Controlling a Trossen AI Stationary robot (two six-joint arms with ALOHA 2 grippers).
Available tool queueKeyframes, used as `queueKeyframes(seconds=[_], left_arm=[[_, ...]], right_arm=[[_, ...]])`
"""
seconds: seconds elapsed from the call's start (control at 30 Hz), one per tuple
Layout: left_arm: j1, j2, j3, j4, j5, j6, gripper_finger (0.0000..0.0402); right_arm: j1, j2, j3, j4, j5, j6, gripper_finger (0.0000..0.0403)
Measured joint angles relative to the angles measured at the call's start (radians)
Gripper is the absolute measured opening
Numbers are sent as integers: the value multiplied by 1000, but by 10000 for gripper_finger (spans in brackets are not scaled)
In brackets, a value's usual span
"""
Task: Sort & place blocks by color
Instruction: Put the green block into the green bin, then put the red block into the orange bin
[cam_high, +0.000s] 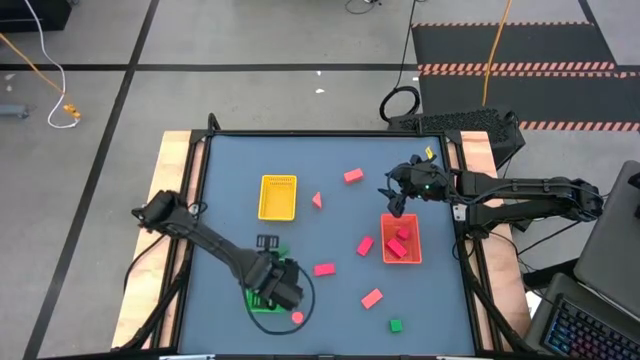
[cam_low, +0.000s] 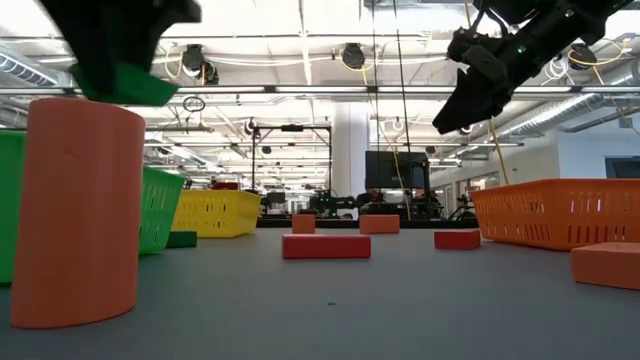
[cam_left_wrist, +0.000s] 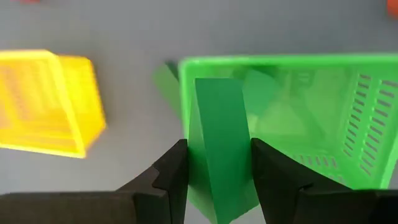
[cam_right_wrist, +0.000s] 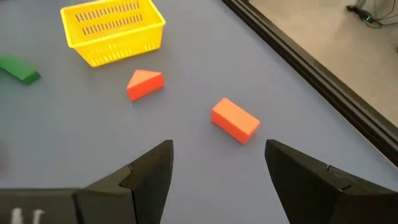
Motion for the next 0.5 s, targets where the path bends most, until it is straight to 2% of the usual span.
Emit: queueKeyframes(seconds=[0.13, 0.23, 0.33, 0.5], left_arm=[[-8, 0, -91, 94, 69, -53, 141], [-6, 2, -142, 82, 63, -147, 146], [-2, 1, -179, 76, 55, -219, 188], [-2, 1, -187, 86, 52, -224, 269]], right_arm=[[0, 0, 0, 56, -53, -2, 247], [0, 0, 0, 100, -79, -19, 247], [0, 0, 0, 122, -76, -26, 247], [0, 0, 0, 138, -76, -26, 247]])
